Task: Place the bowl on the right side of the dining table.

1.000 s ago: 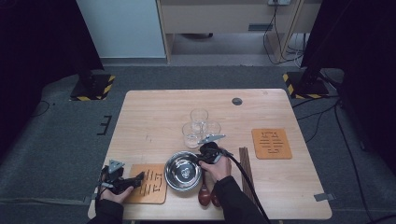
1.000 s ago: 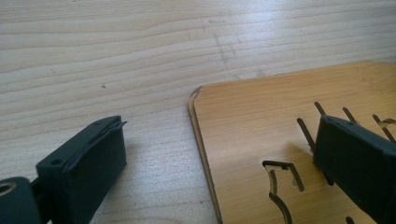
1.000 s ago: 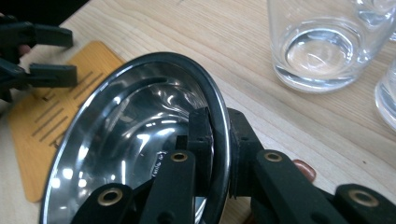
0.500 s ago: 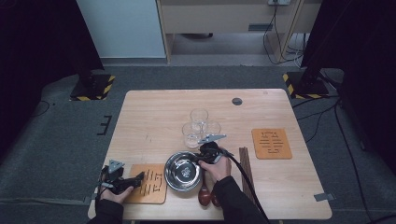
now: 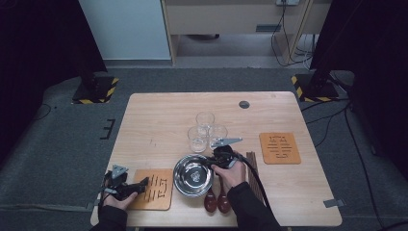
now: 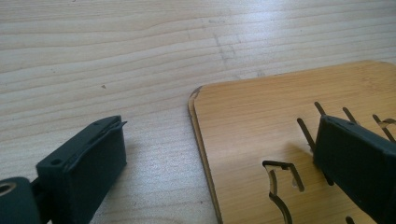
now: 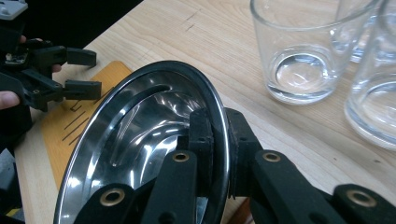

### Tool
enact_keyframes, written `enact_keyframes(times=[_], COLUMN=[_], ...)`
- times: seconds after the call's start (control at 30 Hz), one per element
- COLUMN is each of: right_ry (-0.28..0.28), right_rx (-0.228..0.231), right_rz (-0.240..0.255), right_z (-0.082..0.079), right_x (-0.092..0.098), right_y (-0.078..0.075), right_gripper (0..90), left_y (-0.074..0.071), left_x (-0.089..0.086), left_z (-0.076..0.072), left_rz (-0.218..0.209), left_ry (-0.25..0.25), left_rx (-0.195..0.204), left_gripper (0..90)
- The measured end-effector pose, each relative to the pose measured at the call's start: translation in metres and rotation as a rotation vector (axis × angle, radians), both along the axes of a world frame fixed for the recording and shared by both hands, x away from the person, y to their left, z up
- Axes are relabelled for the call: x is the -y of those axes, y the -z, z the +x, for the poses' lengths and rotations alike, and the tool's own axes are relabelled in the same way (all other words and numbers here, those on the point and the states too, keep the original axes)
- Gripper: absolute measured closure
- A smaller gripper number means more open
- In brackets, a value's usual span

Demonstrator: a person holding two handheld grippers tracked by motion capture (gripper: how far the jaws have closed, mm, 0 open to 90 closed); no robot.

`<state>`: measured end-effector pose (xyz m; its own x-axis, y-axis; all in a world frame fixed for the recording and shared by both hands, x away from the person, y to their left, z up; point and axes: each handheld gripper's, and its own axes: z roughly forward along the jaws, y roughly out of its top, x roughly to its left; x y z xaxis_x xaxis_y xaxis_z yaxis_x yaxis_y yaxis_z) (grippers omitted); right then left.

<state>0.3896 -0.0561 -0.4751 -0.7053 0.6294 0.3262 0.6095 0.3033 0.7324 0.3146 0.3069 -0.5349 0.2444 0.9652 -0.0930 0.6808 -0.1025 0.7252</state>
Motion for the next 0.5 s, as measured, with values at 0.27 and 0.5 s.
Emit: enact_keyframes(times=[0.27, 0.5], right_ry=[0.016, 0.042], right_rx=[0.013, 0.017], right_rz=[0.022, 0.034], right_z=[-0.004, -0.005], right_x=[0.017, 0.037], right_y=[-0.005, -0.008], right_gripper=[83.3, 83.3], left_y=[0.0, 0.0], left_x=[0.0, 0.0], left_z=[0.0, 0.0], left_rz=[0.0, 0.0], left_ry=[0.0, 0.0], left_rx=[0.0, 0.0], left_gripper=[1.6, 1.6])
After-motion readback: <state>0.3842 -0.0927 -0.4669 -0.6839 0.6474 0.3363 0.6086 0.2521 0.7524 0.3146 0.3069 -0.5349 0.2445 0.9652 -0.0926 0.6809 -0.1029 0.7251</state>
